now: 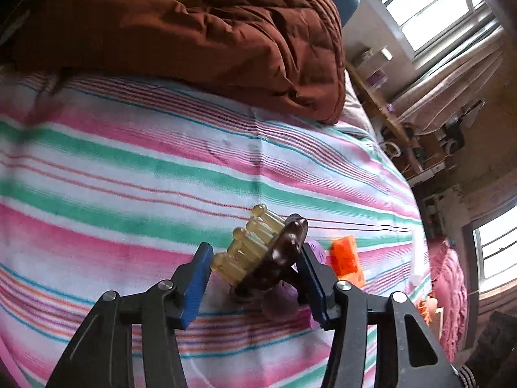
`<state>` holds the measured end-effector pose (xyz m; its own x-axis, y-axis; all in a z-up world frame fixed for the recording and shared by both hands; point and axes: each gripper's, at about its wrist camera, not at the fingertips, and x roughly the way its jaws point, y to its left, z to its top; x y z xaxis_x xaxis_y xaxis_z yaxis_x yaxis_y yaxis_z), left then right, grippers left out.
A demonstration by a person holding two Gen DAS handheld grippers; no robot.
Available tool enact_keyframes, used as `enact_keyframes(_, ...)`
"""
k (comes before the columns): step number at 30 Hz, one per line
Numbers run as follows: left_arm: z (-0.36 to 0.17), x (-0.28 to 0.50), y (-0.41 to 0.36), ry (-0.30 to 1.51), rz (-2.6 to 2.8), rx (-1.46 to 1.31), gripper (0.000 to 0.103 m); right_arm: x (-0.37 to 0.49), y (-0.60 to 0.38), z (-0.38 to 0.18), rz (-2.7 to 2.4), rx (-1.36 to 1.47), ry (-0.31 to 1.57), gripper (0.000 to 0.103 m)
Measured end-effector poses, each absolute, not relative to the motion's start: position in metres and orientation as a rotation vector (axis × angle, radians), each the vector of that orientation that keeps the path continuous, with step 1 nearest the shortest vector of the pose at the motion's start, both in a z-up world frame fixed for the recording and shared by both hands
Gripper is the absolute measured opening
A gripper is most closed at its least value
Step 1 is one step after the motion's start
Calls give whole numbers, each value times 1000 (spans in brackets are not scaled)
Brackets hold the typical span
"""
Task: Organize rigid objects
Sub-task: 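Grasp the brown spiky toy with the left tool, then carry the brown spiky toy toward the tray while the right tool grasps the purple ball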
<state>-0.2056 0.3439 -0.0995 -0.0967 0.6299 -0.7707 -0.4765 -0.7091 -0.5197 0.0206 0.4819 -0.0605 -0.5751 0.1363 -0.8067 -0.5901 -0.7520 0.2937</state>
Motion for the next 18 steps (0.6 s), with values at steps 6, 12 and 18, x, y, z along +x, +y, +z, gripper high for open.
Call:
enact_keyframes(6,-81,-186,308,-149,1933,-1377,54,19,481,-63,2322,-1147,752,65)
enact_keyframes(12,-61,-151,269,-80,2001,-1310,54,18,481,-70,2299,-1187,754,65)
enact_keyframes(18,-47,-109,239,3,2013,-1222,54,15,475,-75,2300,-1217,752,65)
